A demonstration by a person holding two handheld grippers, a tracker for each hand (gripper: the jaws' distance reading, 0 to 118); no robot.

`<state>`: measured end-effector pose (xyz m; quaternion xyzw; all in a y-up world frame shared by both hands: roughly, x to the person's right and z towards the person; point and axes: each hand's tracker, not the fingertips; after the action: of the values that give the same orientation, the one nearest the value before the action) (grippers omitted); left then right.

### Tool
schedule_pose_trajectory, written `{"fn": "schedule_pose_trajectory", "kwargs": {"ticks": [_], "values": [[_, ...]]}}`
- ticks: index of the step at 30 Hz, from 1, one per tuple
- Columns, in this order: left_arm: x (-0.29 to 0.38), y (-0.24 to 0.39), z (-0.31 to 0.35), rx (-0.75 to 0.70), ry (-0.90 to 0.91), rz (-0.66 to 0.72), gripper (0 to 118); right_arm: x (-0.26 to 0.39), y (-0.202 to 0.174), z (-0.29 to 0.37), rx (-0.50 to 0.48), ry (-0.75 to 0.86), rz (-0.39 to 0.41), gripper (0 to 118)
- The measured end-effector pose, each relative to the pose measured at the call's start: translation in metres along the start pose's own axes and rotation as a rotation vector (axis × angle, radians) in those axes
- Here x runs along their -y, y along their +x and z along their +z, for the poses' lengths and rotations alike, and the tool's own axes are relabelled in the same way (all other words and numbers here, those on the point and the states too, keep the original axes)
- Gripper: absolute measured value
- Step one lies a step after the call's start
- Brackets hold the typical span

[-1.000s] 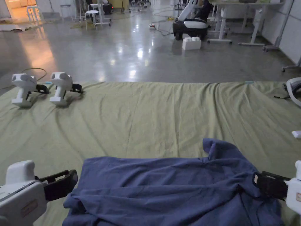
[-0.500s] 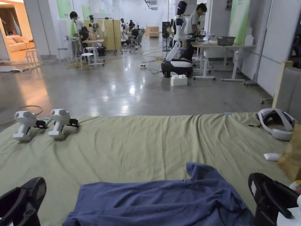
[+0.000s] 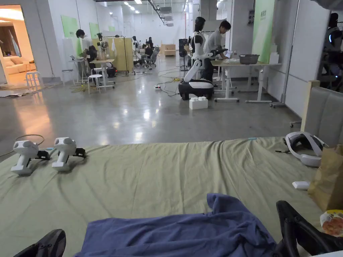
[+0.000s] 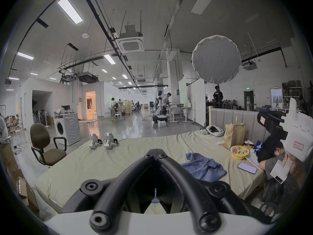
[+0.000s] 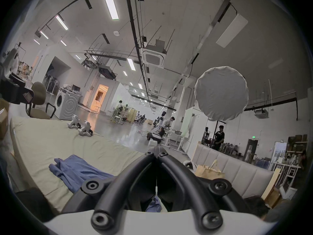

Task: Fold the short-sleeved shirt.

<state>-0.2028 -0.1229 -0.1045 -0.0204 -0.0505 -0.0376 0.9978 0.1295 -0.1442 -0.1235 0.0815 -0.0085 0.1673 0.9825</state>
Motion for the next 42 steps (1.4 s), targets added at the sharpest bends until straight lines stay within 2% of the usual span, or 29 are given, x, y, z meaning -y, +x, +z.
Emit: {"fn": "schedule_pose_trajectory", "kwargs": {"ticks": [4, 8, 9, 10, 11, 12, 16, 20, 22, 23, 24, 25, 26, 28, 29, 30, 32, 33, 34, 35, 36, 37, 39, 42], "values": [[0.018, -0.013, -0.024, -0.037, -0.109, 0.033, 2, 0.017, 0.009, -0.017, -0.050, -0.134, -0.119, 2], [0.075, -0.053, -0.076, -0.011, -0.298, 0.220, 2, 0.050, 0.016, -0.030, -0.107, -0.309, -0.236, 2], [0.093, -0.064, -0.092, -0.022, -0.355, 0.259, 17, 0.059, 0.017, -0.032, -0.115, -0.348, -0.249, 2], [0.108, -0.074, -0.109, -0.017, -0.408, 0.296, 44, 0.067, 0.018, -0.035, -0.119, -0.389, -0.255, 2], [0.125, -0.082, -0.130, -0.024, -0.471, 0.336, 81, 0.075, 0.020, -0.039, -0.127, -0.427, -0.266, 2], [0.145, -0.090, -0.149, -0.036, -0.532, 0.343, 99, 0.079, 0.016, -0.040, -0.129, -0.449, -0.285, 2], [0.204, -0.119, -0.222, -0.090, -0.674, 0.426, 98, 0.102, 0.017, -0.052, -0.137, -0.544, -0.351, 2], [0.250, -0.133, -0.272, -0.178, -0.769, 0.474, 95, 0.119, 0.017, -0.062, -0.121, -0.628, -0.354, 2], [0.260, -0.130, -0.286, -0.145, -0.803, 0.449, 93, 0.128, 0.019, -0.065, -0.116, -0.672, -0.355, 2], [0.265, -0.125, -0.291, -0.145, -0.843, 0.415, 86, 0.131, 0.019, -0.066, -0.110, -0.688, -0.359, 2], [0.271, -0.119, -0.296, -0.178, -0.908, 0.350, 79, 0.135, 0.020, -0.068, -0.105, -0.703, -0.368, 2], [0.275, -0.113, -0.298, -0.198, -0.939, 0.297, 79, 0.138, 0.020, -0.069, -0.106, -0.717, -0.377, 2], [0.272, -0.107, -0.294, -0.179, -0.892, 0.259, 77, 0.140, 0.020, -0.069, -0.108, -0.724, -0.386, 2], [0.268, -0.100, -0.288, -0.186, -0.886, 0.240, 60, 0.140, 0.018, -0.071, -0.103, -0.731, -0.402, 2], [0.267, -0.098, -0.287, -0.178, -0.887, 0.220, 40, 0.143, 0.018, -0.073, -0.110, -0.741, -0.414, 2], [0.265, -0.097, -0.286, -0.193, -0.882, 0.200, 12, 0.145, 0.017, -0.077, -0.114, -0.752, -0.423, 2], [0.261, -0.098, -0.285, -0.198, -0.876, 0.177, 9, 0.150, 0.018, -0.087, -0.123, -0.761, -0.437, 3], [0.264, -0.093, -0.289, -0.186, -0.882, 0.220, 9, 0.152, 0.018, -0.096, -0.130, -0.762, -0.442, 13], [0.268, -0.091, -0.291, -0.189, -0.897, 0.232, 9, 0.154, 0.018, -0.107, -0.133, -0.765, -0.444, 32], [0.273, -0.092, -0.297, -0.197, -0.910, 0.214, 9, 0.160, 0.018, -0.123, -0.138, -0.775, -0.456, 59], [0.275, -0.091, -0.299, -0.194, -0.939, 0.170, 9, 0.173, 0.025, -0.140, -0.143, -0.791, -0.478, 59], [0.275, -0.090, -0.301, -0.180, -0.936, 0.131, 9, 0.183, 0.027, -0.157, -0.158, -0.814, -0.523, 69], [0.275, -0.085, -0.301, -0.171, -0.941, 0.083, 9, 0.217, 0.030, -0.198, -0.148, -0.882, -0.578, 99], [0.276, -0.085, -0.300, -0.168, -0.936, 0.074, 9, 0.269, 0.028, -0.247, -0.073, -0.984, -0.608, 100]]}}
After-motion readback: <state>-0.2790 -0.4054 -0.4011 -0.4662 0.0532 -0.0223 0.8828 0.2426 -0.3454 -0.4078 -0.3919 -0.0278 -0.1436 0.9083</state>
